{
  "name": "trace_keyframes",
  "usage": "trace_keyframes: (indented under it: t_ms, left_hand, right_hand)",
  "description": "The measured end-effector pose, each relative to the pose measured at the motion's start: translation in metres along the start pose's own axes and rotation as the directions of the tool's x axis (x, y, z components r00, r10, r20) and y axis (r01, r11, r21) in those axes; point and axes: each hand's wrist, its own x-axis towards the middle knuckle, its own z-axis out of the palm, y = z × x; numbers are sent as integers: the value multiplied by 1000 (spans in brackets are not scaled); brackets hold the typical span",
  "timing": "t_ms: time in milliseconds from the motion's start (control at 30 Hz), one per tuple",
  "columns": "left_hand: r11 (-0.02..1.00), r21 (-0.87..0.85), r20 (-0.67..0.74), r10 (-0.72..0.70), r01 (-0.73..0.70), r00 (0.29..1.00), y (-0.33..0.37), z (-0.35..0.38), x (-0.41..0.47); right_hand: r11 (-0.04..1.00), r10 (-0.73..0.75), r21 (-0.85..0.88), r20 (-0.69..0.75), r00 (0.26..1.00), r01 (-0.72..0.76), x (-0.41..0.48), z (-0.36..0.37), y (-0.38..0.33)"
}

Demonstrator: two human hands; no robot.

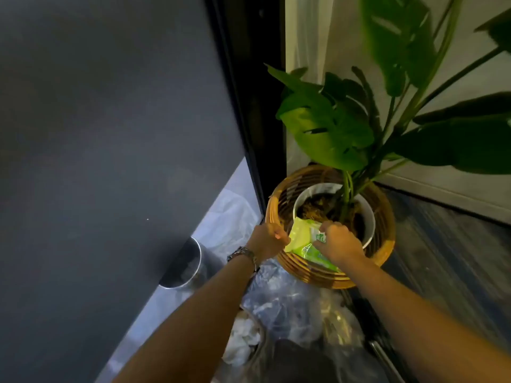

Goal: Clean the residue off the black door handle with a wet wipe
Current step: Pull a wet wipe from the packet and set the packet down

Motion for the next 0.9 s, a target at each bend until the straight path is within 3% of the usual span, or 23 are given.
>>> trace_keyframes:
  t_ms: [133, 367, 533, 633, 900]
  left_hand:
    - [989, 139, 53, -59, 52, 997, -15, 17, 22]
    - [990, 133, 41, -49, 43, 998, -28, 33, 48]
    - [996, -10, 62, -90, 91, 994, -25, 35, 43]
    - [991, -76, 27, -111, 113, 993, -18, 22, 32]
    - [936, -353, -285, -103, -5, 953, 16, -64, -36]
  right_hand:
    - [986, 122, 119, -37, 992, -117, 13, 24, -2]
    - [963, 216, 191, -112, 970, -192, 37, 45, 2]
    - [943, 159, 318, -163, 974, -101, 35, 40, 4]
    - [918, 47, 394, -197, 979, 35, 22, 21, -7]
    - [797, -217, 479, -342, 915, 368, -33, -48, -76]
